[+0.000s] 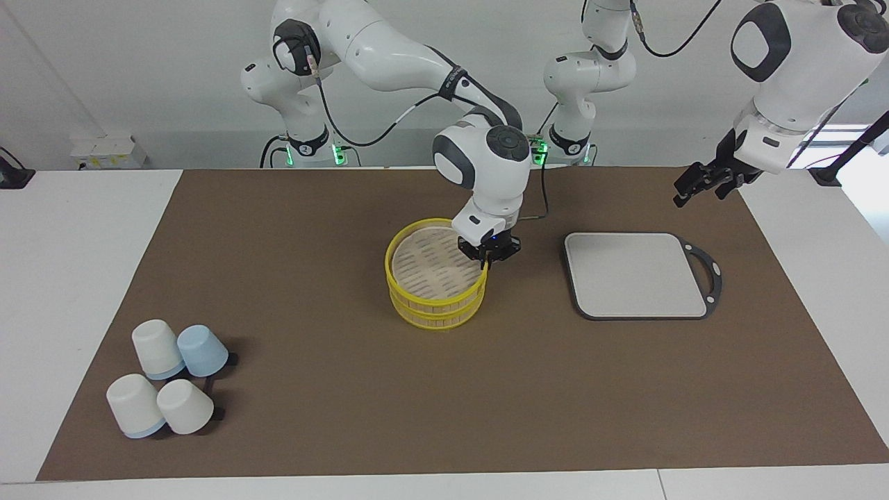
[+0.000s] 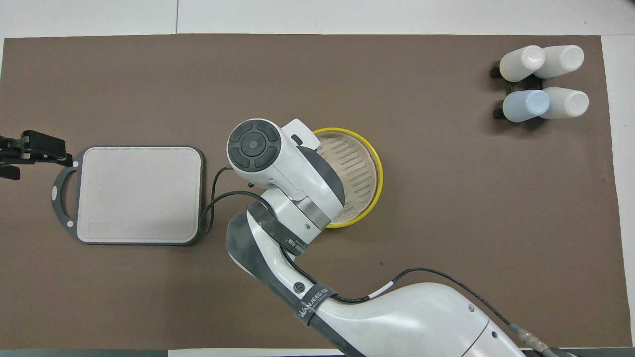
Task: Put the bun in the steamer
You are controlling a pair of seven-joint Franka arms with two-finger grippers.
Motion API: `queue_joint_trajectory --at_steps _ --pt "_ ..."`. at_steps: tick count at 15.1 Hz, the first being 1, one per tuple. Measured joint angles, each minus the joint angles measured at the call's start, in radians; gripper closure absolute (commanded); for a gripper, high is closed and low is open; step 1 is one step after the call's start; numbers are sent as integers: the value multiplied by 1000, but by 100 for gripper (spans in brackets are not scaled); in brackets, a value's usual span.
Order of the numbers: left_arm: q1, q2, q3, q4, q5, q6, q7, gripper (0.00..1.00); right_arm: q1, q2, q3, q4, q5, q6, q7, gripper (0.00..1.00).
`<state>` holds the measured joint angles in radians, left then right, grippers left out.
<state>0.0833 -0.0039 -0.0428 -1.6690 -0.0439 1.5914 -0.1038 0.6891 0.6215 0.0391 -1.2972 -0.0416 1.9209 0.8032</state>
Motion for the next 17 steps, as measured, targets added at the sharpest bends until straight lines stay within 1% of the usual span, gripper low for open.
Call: queue_joint_trajectory --at_steps 3,5,7,9,12,15,17 --pt "0 0 0 0 0 0 0 0 0 -12 0 0 0 -5 0 0" --pt "0 0 0 0 0 0 0 0 -5 -44 -4 2 0 -20 0 0" --pt "0 0 -2 0 0 0 0 0 -33 -103 -13 3 0 -59 -1 0" --pt "0 0 -4 0 0 0 0 0 -95 -178 -15 3 0 -124 -49 0" --pt "-1 0 -5 0 0 0 0 0 -213 -266 -18 1 0 -234 -239 0" --pt "-1 0 -12 0 0 2 4 0 -339 -314 -20 -1 0 -327 -481 0" --pt "-1 0 -20 1 0 6 4 0 -437 -342 -21 -4 0 -375 -611 0"
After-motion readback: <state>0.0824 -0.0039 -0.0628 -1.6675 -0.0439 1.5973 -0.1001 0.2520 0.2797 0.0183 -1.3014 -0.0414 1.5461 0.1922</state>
